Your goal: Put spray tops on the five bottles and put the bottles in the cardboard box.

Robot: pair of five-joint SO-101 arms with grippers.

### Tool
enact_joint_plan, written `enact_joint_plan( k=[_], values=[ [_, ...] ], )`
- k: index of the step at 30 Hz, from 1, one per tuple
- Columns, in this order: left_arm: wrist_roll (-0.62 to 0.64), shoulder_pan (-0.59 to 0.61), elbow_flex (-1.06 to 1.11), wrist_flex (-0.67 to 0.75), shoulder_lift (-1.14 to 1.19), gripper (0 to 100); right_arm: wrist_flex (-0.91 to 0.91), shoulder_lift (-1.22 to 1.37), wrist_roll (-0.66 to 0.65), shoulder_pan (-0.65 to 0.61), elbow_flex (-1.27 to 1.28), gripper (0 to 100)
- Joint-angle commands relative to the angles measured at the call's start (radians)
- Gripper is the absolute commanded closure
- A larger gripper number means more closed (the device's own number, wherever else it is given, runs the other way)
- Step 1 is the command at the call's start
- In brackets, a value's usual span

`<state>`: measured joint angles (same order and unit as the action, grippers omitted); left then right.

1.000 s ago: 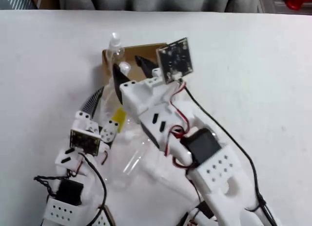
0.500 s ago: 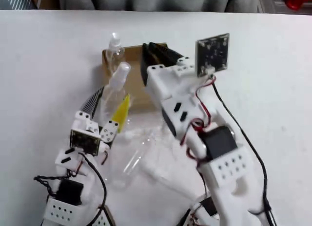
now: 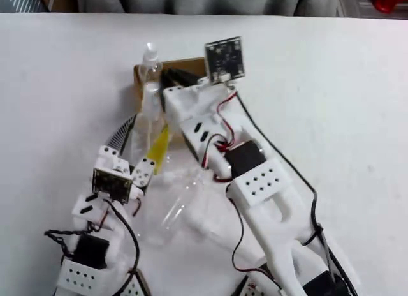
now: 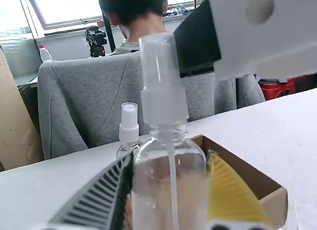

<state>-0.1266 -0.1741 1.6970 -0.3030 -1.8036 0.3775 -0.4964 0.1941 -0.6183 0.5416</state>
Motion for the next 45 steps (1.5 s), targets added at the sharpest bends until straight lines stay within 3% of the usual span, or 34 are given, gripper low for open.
enact_joint_plan(
  k=[1, 16, 30, 38, 45],
  values=[
    [0.002, -0.001, -0.005, 0.000, -0.025, 98, -0.024, -0.008, 0.000, -0.030, -0.014, 98.4],
    [0.002, -0.001, -0.005, 0.002, -0.025, 98, 0.102, -0.077, -0.002, 0.044, -0.014, 98.4],
    [0.014, 0.030, -0.005, 0.063, -0.025, 98, 0.506, -0.326, -0.002, 0.033, 0.026, 98.4],
    [0.198, 0.116, -0.029, 0.101, -0.025, 98, 0.467, -0.467, -0.003, -0.079, 0.244, 98.4],
    [0.282, 0.150, -0.091, 0.032, -0.024, 98, 0.113, -0.512, -0.087, -0.237, 0.549, 98.4]
  ],
)
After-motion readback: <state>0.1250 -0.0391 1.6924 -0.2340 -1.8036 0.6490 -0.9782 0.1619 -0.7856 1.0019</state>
